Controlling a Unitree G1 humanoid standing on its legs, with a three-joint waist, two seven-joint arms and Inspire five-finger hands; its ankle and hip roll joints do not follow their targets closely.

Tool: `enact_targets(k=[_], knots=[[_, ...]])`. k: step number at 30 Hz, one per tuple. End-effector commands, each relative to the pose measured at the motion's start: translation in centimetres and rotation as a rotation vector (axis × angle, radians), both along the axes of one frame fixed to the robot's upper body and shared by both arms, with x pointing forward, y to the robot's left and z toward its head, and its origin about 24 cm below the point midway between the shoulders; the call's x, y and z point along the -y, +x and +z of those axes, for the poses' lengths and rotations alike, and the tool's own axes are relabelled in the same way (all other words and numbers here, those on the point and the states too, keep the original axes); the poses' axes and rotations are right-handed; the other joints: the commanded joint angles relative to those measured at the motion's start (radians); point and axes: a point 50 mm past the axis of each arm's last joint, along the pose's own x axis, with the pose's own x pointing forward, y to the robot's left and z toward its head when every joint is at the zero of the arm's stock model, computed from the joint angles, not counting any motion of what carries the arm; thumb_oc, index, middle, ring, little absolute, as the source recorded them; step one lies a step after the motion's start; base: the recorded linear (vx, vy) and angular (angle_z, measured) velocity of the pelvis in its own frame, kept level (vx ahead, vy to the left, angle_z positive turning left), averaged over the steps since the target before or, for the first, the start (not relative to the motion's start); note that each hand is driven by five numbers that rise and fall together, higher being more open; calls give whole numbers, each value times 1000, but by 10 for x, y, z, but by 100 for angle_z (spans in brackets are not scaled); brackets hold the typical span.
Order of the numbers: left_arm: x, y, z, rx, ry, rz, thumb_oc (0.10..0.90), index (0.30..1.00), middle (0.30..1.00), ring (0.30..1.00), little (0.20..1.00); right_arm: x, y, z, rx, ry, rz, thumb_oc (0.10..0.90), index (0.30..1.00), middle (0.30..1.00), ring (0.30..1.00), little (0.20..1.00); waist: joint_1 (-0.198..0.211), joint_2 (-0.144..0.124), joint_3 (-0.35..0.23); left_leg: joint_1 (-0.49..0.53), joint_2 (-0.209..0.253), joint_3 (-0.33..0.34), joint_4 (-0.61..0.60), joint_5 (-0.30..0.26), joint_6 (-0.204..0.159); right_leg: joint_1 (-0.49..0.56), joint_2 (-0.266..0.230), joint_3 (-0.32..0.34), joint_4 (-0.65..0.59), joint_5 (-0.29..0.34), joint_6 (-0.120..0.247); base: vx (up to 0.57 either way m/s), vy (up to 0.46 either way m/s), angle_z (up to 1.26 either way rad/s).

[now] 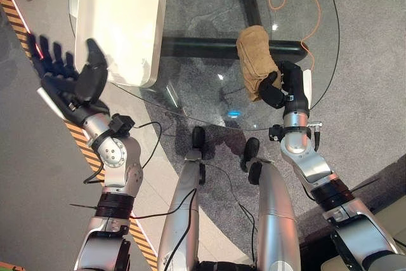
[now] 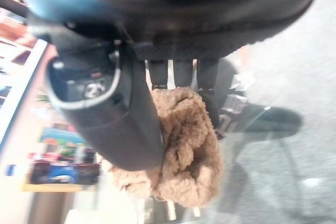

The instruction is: Wipe the table with a cloth and put it in the basket.

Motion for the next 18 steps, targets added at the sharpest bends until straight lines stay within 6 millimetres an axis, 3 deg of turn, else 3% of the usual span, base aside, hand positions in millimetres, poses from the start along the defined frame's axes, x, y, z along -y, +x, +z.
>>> enact_targets(k=[1,12,18], knots=[[1,-12,30,183,76,-123,800,900,900,900,900,-35,-35,87,499,50,235,100,300,300,300,200,-19,0,-29,55,-47,89,20,-97,77,39,49,19,-90,51,31,0,0,0],[39,2,34,155,91,-513,800,900,900,900,900,-51,-57,110,636,19,358,100,300,300,300,200,-43,-9,-29,77,-40,105,5,-96,78,63,56,22,-120,67,42,-4,0,-1],[45,5,39,172,53,-597,800,900,900,900,900,-57,-65,119,674,17,418,100,300,300,300,200,-51,-13,-29,85,-38,113,1,-97,76,73,57,24,-134,71,43,-3,0,-6]])
